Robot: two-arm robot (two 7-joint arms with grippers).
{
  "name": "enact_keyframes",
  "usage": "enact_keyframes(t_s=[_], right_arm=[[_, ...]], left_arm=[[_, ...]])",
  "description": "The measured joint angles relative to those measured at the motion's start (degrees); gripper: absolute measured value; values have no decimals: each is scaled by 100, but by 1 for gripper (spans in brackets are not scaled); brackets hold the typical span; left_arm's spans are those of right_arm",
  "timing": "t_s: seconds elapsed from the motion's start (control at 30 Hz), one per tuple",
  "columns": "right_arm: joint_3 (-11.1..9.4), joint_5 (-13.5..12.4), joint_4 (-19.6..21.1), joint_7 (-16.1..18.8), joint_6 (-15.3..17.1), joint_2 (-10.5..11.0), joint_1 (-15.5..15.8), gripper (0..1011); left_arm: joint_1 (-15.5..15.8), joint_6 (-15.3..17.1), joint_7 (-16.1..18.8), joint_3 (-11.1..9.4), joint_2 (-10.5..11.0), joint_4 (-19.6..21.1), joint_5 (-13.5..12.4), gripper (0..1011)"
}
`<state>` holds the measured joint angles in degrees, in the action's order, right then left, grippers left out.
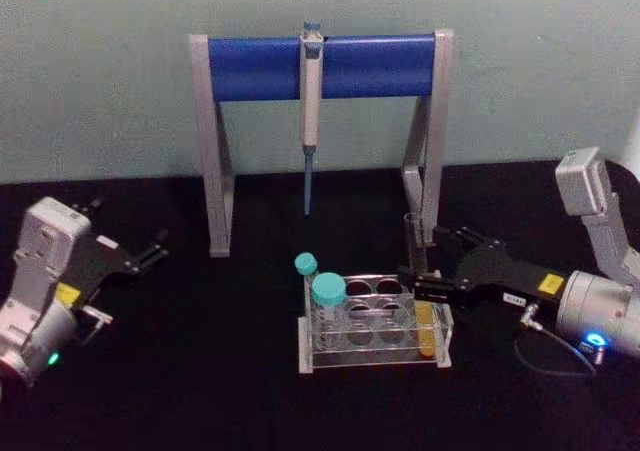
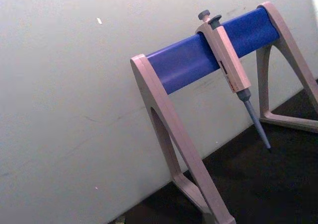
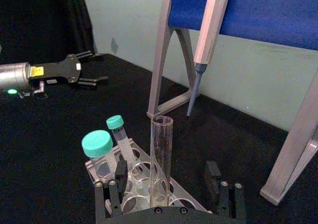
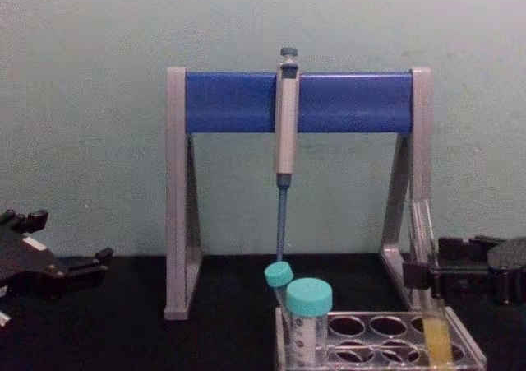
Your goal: Pick up the test tube from the test tube rack, shake it, then place it back into the test tube rack.
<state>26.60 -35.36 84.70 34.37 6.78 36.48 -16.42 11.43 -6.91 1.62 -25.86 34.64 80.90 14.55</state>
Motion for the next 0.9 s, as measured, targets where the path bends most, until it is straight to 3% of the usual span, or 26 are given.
enact_keyframes(t_s=[0.43,0.63,0.9], right_arm=[[-1,1,4,3,1,0,2,977],[-1,1,4,5,3,0,2,836],[-1,1,4,8,4,0,2,561]], left_arm=[[0,0,0,0,0,0,0,1001],[0,0,0,0,0,0,0,1001],[0,0,0,0,0,0,0,1001]])
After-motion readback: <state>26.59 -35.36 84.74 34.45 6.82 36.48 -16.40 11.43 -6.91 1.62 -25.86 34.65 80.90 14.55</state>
